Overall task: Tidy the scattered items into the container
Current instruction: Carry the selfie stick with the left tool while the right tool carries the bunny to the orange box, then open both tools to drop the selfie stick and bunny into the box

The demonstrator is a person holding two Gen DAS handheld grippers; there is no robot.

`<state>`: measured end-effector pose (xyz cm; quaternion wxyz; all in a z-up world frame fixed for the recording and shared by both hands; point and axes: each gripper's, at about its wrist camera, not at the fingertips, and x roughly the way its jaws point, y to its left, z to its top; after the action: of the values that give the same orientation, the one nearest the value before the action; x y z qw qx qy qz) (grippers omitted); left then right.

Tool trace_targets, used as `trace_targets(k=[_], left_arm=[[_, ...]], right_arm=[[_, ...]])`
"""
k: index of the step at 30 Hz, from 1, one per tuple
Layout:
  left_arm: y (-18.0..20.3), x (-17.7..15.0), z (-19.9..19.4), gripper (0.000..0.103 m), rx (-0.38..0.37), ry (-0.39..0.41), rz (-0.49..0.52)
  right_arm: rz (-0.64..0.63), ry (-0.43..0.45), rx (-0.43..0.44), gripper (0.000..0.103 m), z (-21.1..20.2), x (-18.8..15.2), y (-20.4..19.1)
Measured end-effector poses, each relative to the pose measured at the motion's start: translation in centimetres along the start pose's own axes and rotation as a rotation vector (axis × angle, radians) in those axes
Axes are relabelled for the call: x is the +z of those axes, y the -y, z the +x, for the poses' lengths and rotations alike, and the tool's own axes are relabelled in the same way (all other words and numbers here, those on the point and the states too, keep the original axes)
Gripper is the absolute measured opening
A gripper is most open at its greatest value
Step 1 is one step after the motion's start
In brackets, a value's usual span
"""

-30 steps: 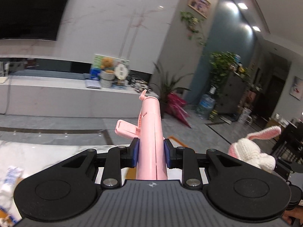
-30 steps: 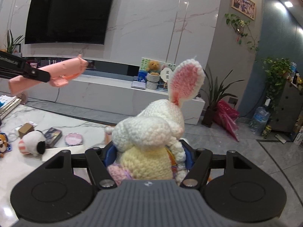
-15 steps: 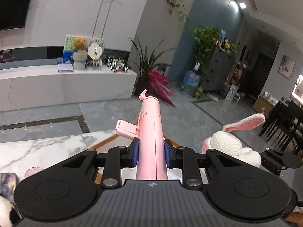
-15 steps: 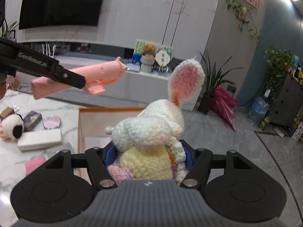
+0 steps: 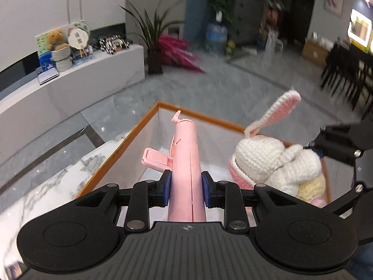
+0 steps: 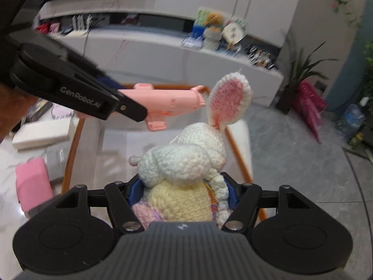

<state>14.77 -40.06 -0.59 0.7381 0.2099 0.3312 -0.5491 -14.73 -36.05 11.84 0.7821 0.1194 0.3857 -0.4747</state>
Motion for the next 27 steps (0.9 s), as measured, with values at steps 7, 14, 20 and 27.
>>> trace_targets(k=[7, 14, 20, 27], left_arm=[[-0.7, -0.4, 2.6, 0.031, -0.017, -0.067, 0.032], [-1.5, -0.6, 4.6, 0.031, -0.024, -0.141, 0.099], [-1.7, -0.5, 5.7, 0.031, -0.010, -0.196, 0.158], [-3.2, -0.3, 6.4, 0.031, -0.042, -0.221, 0.096]], right_arm=[[0.018, -0.136, 0.039, 0.069, 3.5, 1.2, -0.2], [-0.007, -0.240, 0.054, 0.069, 6.7, 2.3, -0.2], [-0.017, -0.303, 0.072, 0.070, 8.8, 3.1, -0.6], [0.022, -0.344, 0.109, 0.070, 10.1, 3.1, -0.5]])
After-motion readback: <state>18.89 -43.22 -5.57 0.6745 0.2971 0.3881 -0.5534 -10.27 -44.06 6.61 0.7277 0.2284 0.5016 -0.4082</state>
